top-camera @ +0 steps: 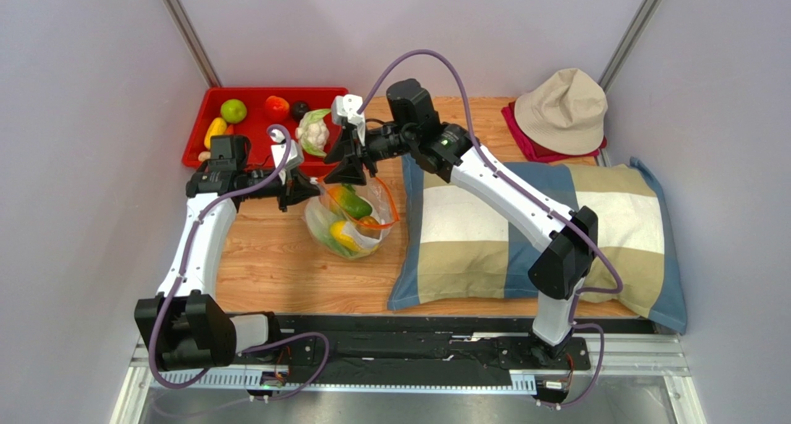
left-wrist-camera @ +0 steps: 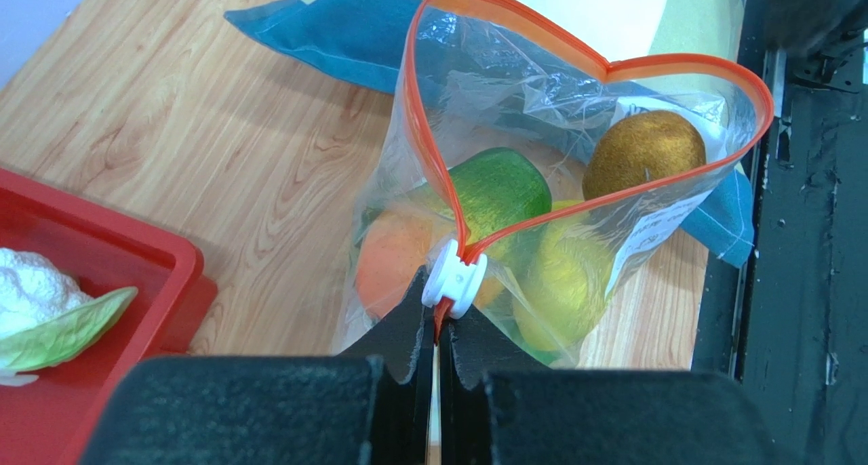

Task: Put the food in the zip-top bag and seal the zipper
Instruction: Zip the zipper food storage bag at the center of the board.

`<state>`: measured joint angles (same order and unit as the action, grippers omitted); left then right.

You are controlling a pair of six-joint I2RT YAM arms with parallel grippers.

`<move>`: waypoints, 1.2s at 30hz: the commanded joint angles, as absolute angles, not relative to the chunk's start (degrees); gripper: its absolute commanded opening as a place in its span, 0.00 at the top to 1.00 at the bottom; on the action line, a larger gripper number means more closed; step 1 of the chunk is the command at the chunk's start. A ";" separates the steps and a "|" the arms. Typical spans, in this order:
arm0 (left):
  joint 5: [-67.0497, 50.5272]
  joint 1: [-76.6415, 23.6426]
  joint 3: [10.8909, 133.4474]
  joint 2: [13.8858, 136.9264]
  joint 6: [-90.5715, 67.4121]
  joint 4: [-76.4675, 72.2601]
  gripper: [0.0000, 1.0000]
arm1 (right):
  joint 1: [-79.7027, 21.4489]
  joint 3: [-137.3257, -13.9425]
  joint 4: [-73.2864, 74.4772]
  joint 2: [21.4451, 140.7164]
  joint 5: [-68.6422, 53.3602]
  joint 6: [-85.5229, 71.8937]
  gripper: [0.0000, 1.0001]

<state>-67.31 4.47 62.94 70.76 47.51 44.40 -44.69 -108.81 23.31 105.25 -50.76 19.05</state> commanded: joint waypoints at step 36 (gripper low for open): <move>-68.03 4.31 65.74 69.52 49.66 48.08 1.00 | -48.43 -109.95 14.41 113.03 -47.72 23.82 0.68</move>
